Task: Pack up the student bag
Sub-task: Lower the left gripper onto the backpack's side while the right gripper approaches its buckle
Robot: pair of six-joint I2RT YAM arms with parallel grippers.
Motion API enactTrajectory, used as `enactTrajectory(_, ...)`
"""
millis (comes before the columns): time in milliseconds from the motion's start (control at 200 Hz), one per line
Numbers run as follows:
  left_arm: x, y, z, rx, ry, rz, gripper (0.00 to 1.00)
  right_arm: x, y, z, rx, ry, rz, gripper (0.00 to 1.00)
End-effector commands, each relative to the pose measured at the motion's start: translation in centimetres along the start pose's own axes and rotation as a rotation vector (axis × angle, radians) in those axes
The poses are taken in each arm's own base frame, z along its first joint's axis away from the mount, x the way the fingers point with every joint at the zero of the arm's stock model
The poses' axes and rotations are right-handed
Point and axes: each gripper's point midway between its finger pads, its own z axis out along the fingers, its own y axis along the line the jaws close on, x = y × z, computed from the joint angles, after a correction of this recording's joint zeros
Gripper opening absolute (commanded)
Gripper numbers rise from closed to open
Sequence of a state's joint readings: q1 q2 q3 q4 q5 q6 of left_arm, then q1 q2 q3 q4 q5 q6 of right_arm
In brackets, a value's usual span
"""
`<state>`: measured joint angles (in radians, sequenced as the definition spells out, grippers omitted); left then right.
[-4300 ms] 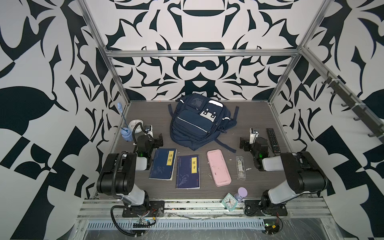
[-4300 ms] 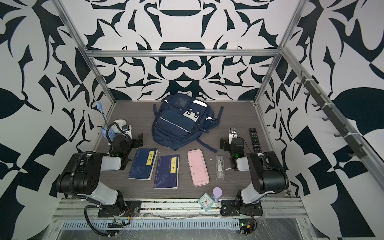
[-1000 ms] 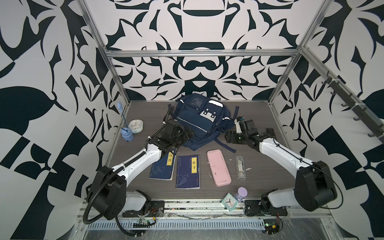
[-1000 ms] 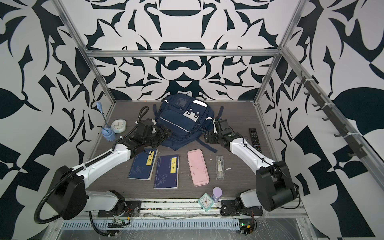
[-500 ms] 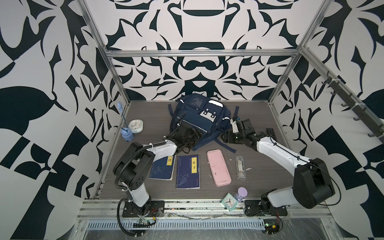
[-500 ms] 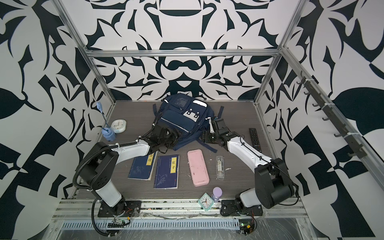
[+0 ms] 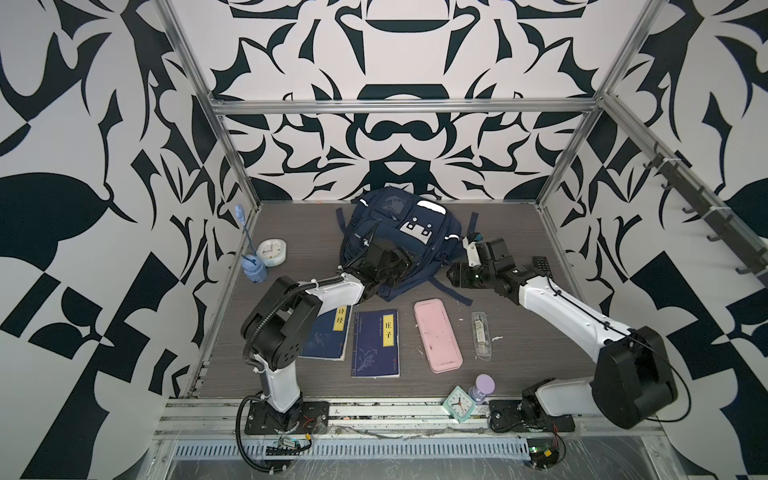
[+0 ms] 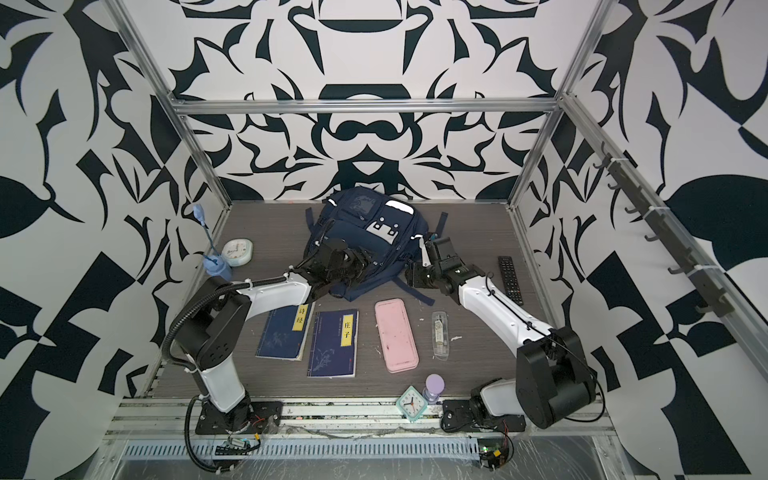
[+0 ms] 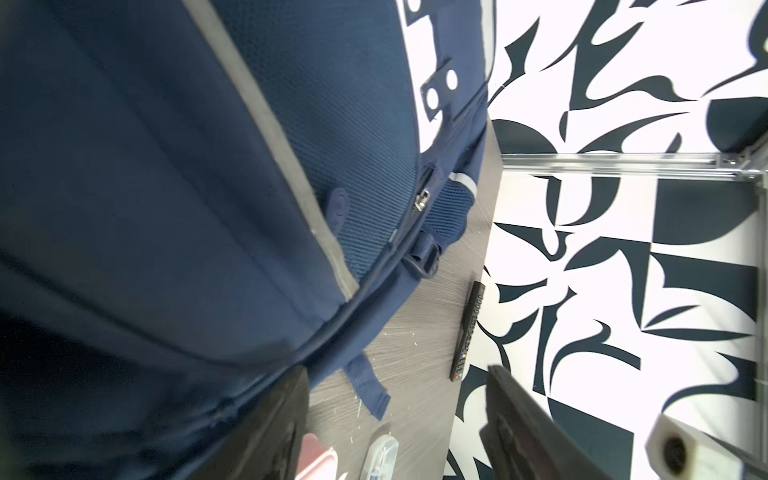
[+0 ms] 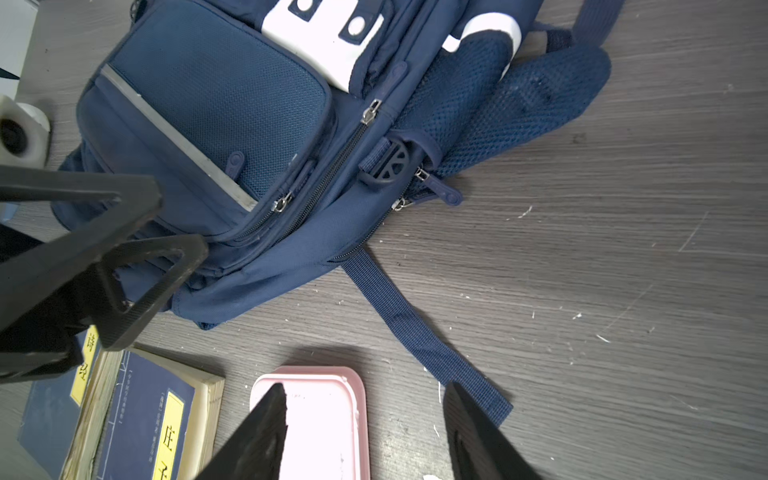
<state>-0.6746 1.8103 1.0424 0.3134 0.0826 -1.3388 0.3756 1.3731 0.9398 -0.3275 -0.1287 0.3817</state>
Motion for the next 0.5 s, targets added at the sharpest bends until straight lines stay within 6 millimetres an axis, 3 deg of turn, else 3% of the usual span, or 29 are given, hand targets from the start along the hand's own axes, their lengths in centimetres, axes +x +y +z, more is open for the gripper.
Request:
enactTrajectory(0,0.2,1.0,0.4,-0.04,-0.008,-0.02,0.7,-1.0,0.5,-1.3,-0.003,-0.041,-0.022,0.62)
enactTrajectory(495,0.2,2.7,-0.2,-0.084,-0.029,-0.016,0.68,-0.2,0.2,-0.8,0.001,-0.025,-0.009,0.58)
